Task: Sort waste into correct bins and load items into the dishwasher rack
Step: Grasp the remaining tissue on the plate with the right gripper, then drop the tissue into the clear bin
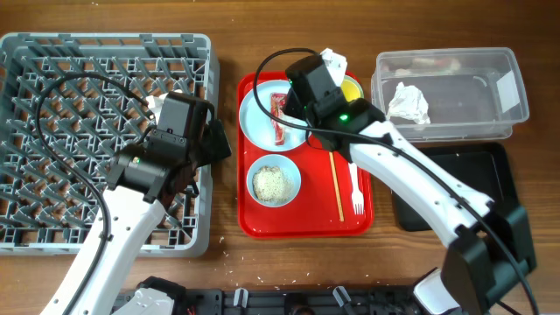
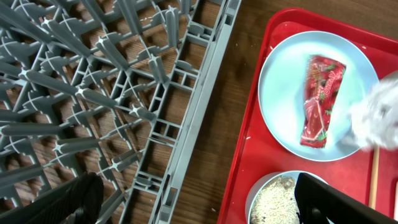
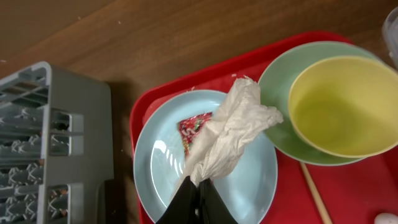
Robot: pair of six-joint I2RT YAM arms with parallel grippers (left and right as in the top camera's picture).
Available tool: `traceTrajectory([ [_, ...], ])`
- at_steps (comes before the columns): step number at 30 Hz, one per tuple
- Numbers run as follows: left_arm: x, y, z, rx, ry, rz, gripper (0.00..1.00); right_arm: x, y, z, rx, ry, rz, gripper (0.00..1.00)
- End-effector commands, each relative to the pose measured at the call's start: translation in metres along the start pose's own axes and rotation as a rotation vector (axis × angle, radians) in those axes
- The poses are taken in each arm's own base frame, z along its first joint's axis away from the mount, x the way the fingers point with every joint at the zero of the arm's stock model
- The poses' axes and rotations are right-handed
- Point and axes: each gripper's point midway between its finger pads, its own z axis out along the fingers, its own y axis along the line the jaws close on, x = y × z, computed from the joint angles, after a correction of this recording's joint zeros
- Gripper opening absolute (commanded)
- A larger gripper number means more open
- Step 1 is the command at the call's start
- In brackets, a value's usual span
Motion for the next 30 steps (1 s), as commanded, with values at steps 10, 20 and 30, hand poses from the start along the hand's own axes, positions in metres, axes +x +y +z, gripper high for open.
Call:
traceTrajectory([
  [10,-0.002,0.001,-0.003,0.002,-0.011,-0.01,1.0,-0.131,-0.114,-0.073,0.346,-0.453,0.171,0.04],
  [20,-0.002,0.001,-0.003,0.002,-0.011,-0.01,1.0,-0.139,-0.198,-0.045,0.549,-0.4,0.241,0.5],
  [30,-0.002,0.001,-0.003,0.002,-0.011,-0.01,1.0,-0.133,-0.165,-0.057,0.393,-0.347,0.24,0.53],
])
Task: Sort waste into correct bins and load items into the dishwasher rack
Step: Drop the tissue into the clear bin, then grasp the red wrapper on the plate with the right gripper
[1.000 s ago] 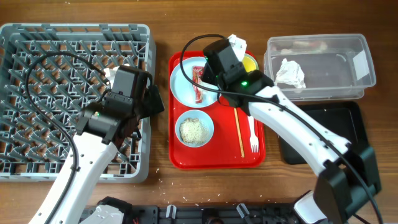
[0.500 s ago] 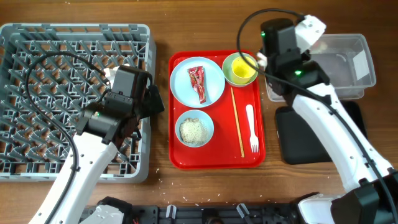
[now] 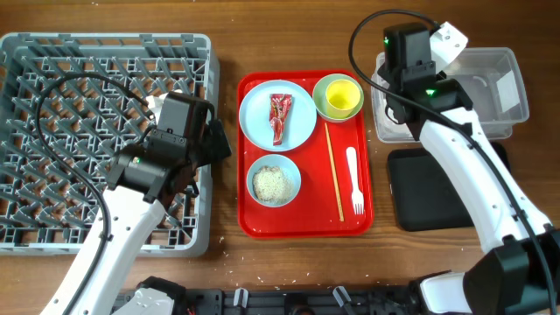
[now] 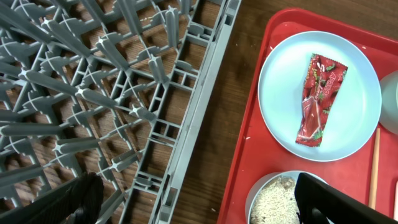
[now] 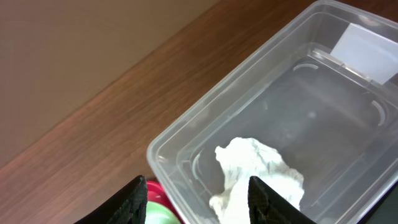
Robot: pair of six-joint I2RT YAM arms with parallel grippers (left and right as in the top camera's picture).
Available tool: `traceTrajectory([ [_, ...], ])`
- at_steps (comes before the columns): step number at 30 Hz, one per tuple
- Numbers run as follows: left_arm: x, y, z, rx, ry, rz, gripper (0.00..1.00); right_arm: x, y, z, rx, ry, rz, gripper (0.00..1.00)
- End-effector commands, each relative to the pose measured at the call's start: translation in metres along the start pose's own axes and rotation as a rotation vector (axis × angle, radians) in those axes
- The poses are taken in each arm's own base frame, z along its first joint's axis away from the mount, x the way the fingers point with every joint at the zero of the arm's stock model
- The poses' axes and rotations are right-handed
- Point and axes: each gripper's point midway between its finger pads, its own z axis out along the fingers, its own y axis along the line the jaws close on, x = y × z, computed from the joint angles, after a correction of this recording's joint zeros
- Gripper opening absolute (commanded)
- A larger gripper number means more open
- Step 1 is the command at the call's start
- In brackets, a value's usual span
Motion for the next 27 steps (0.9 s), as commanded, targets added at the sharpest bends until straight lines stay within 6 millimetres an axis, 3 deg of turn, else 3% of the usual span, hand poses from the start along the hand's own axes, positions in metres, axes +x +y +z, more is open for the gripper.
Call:
traceTrajectory([
  [1,-0.002,0.001,-0.003,0.002,-0.011,-0.01,1.0,-0.003,0.008,-0.01,-0.059,0.019,0.013,0.53],
  [4,-0.002,0.001,-0.003,0.002,-0.011,-0.01,1.0,0.031,0.063,-0.029,-0.331,0.166,-0.143,0.57],
  [5,-0.002,0.001,-0.003,0.002,-0.011,-0.01,1.0,0.055,0.094,-0.051,-0.506,0.238,-0.251,0.64],
  [7,-0.002,0.001,-0.003,0.002,-0.011,-0.01,1.0,0.088,0.136,-0.093,-0.72,0.303,-0.343,0.76],
  [9,-0.002,0.001,-0.003,0.002,-0.011,-0.01,1.0,0.105,0.151,-0.108,-0.743,0.308,-0.333,0.77],
  [10,-0.002,0.001,-0.003,0.002,-0.011,-0.01,1.0,0.116,0.154,-0.109,-0.724,0.32,-0.322,0.7],
  [11,-0.002,0.001,-0.003,0.002,-0.011,-0.01,1.0,0.142,0.159,-0.101,-0.678,0.364,-0.305,0.66],
  [13,-0.002,0.001,-0.003,0.002,-0.011,-0.01,1.0,0.173,0.161,-0.082,-0.628,0.431,-0.288,0.64],
  [14,-0.002,0.001,-0.003,0.002,-0.011,-0.01,1.0,0.2,0.16,-0.06,-0.578,0.488,-0.268,0.62],
  [16,-0.002,0.001,-0.003,0.002,-0.011,-0.01,1.0,0.237,0.168,-0.04,-0.587,0.584,-0.245,0.6],
  [19,-0.002,0.001,-0.003,0.003,-0.011,-0.01,1.0,0.274,0.167,-0.015,-0.564,0.646,-0.247,0.57],
  [22,-0.002,0.001,-0.003,0.002,-0.011,-0.01,1.0,0.288,0.158,-0.003,-0.512,0.656,-0.262,0.57],
  [27,-0.002,0.001,-0.003,0.003,-0.011,-0.01,1.0,0.285,0.123,0.02,-0.335,0.575,-0.339,0.57],
])
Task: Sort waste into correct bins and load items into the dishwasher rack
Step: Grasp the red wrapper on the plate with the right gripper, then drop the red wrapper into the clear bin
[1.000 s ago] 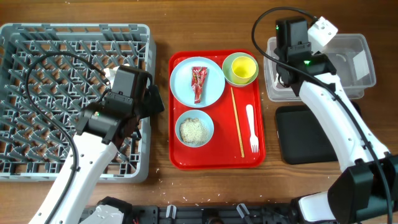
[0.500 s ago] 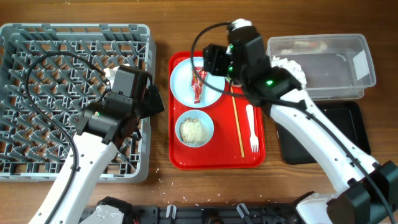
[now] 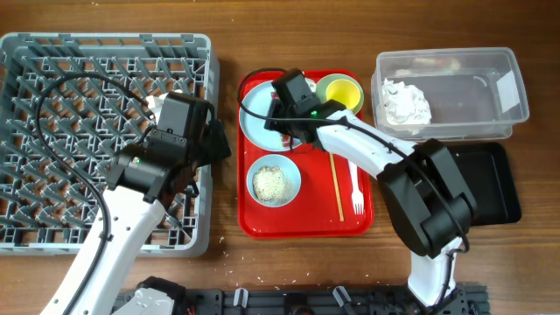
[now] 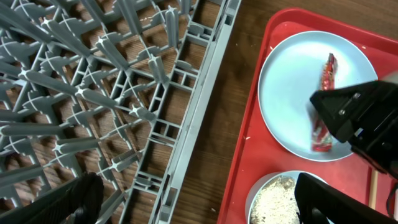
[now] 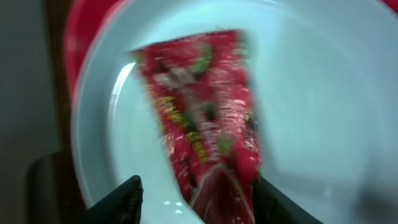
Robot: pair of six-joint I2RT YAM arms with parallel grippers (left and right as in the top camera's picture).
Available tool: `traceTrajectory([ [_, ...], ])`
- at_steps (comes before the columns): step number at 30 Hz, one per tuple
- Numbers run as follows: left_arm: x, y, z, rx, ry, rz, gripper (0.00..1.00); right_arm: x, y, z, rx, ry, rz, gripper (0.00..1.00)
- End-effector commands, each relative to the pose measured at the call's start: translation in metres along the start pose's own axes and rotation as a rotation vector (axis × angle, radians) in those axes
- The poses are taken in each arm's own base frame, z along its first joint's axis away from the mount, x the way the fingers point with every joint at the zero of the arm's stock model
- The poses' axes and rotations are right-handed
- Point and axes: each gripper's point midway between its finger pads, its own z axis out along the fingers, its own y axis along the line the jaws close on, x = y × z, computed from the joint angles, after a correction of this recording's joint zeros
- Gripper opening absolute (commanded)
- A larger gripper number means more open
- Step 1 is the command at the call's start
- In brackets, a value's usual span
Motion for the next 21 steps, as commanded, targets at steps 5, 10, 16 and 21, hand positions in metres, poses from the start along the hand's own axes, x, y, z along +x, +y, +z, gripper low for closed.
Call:
traceTrajectory([
  [5,-0.003,0.001,-0.003,0.002,-0.012,-0.01,1.0,0.007,-0.015,0.01,0.07,0.009,-0.033,0.41],
  [10,-0.003,0.001,-0.003,0.002,-0.012,-0.01,1.0,-0.003,0.003,-0.008,0.004,-0.005,-0.031,0.04],
  [16,-0.003,0.001,-0.003,0.002,-0.012,-0.01,1.0,-0.094,0.005,-0.151,-0.042,-0.36,0.083,0.04],
  [21,-0.003,0.001,-0.003,0.002,-0.012,-0.01,1.0,-0.112,-0.123,-0.206,0.339,-0.546,0.522,0.04],
])
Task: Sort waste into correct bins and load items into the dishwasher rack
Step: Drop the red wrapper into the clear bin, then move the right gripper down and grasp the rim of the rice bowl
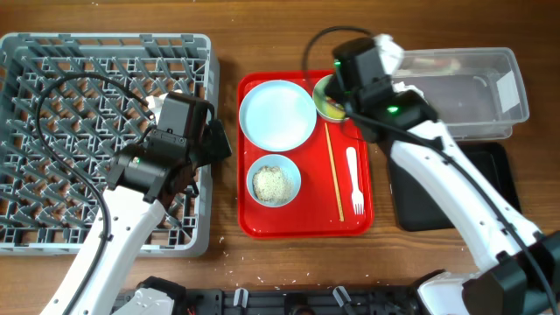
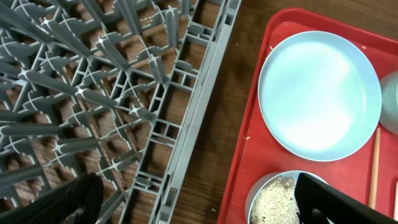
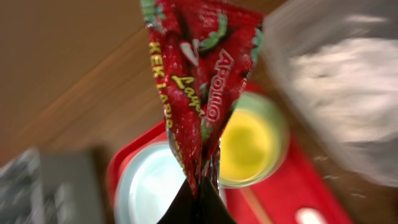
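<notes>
My right gripper [image 3: 200, 194] is shut on a red snack wrapper [image 3: 200, 81], which hangs in the air above the yellow bowl [image 3: 249, 140] and the bare blue plate [image 3: 149, 186]. In the overhead view the right gripper [image 1: 339, 87] is over the red tray's [image 1: 249, 219] back right corner, beside the clear bin [image 1: 477, 83]. The blue plate [image 1: 277, 115] is empty. My left gripper [image 2: 199, 205] stands open over the right edge of the grey dish rack [image 1: 87, 87], holding nothing.
On the tray lie a bowl of rice [image 1: 274, 182], a wooden chopstick [image 1: 334, 171] and a white fork [image 1: 354, 179]. A black tray [image 1: 446, 192] sits in front of the clear bin. My right arm hides the bin's left end.
My right gripper was open at the red wrapper on the blue plate. It is now shut on the wrapper and holds it off the plate, by the yellow bowl. The plate is bare.
My right gripper first held a crumpled white tissue above the plate. Then it was open over the clear bin with the tissue lying inside. Then it was open at the wrapper on the plate, and now it holds the wrapper aloft. The left arm stayed still.
</notes>
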Robot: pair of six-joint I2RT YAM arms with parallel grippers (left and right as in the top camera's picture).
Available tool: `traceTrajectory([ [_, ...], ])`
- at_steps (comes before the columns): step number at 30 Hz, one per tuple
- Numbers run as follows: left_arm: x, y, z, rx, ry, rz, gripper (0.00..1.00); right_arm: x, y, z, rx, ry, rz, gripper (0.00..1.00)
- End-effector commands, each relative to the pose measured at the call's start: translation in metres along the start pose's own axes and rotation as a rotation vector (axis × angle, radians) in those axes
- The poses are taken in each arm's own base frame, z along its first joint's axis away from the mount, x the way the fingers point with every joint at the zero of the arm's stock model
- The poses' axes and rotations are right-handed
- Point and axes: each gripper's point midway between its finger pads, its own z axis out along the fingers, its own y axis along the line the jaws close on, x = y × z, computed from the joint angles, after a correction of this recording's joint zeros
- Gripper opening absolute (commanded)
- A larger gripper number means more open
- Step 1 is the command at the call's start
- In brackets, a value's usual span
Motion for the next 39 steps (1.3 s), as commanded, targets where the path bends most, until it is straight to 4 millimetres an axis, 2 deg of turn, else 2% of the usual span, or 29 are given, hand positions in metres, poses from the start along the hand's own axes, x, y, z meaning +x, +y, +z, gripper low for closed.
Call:
traceTrajectory([
  [1,-0.002,0.002,-0.003,0.002,-0.011,-0.01,1.0,-0.034,-0.067,0.007,0.248,-0.146,0.223,0.04],
  [4,-0.002,0.002,-0.003,0.002,-0.011,-0.01,1.0,-0.058,-0.105,0.018,0.327,-0.168,0.303,0.04],
  [6,-0.002,0.002,-0.003,0.002,-0.011,-0.01,1.0,-0.064,-0.115,0.02,0.348,-0.174,0.32,0.2],
  [8,-0.002,0.002,-0.003,0.002,-0.011,-0.01,1.0,-0.067,-0.117,0.021,0.349,-0.178,0.308,0.5],
  [9,-0.002,0.002,-0.003,0.002,-0.011,-0.01,1.0,-0.068,-0.116,0.021,0.347,-0.183,0.309,0.58],
  [12,-0.002,0.002,-0.003,0.002,-0.011,-0.01,1.0,-0.067,-0.115,0.021,0.345,-0.169,0.28,0.65],
  [13,-0.002,0.002,-0.003,0.002,-0.011,-0.01,1.0,-0.061,-0.109,0.023,0.315,-0.123,0.244,0.64],
  [14,-0.002,0.002,-0.003,0.002,-0.011,-0.01,1.0,-0.056,-0.103,0.024,0.281,-0.081,0.219,0.59],
  [16,-0.002,0.002,-0.003,0.002,-0.011,-0.01,1.0,-0.037,-0.076,0.017,0.159,0.036,0.104,0.53],
  [18,-0.002,0.002,-0.003,0.002,-0.011,-0.01,1.0,-0.019,-0.043,-0.007,0.037,0.085,-0.018,0.53],
  [20,-0.002,0.002,-0.003,0.002,-0.011,-0.01,1.0,0.001,-0.018,-0.029,-0.049,0.116,-0.114,0.53],
  [22,-0.002,0.002,-0.003,0.002,-0.011,-0.01,1.0,0.037,-0.008,-0.043,-0.077,0.216,-0.181,0.54],
  [24,-0.002,0.002,-0.003,0.002,-0.011,-0.01,1.0,0.088,-0.016,-0.052,-0.054,0.408,-0.253,0.56],
  [25,-0.002,0.002,-0.003,0.002,-0.011,-0.01,1.0,0.101,-0.022,-0.054,-0.026,0.454,-0.27,0.56],
  [29,-0.002,0.002,-0.003,0.002,-0.011,-0.01,1.0,0.125,-0.038,-0.064,0.033,0.558,-0.301,0.62],
  [30,-0.002,0.002,-0.003,0.002,-0.011,-0.01,1.0,0.128,-0.041,-0.065,0.046,0.576,-0.307,0.7],
  [34,-0.002,0.001,-0.003,0.002,-0.011,-0.01,1.0,0.143,-0.062,-0.059,0.073,0.625,-0.422,0.82],
  [37,-0.002,0.002,-0.003,0.002,-0.011,-0.01,1.0,0.157,-0.076,-0.055,0.092,0.671,-0.444,0.8],
  [39,-0.002,0.001,-0.003,0.002,-0.011,-0.01,1.0,0.167,-0.065,-0.061,0.027,0.73,-0.419,0.76],
])
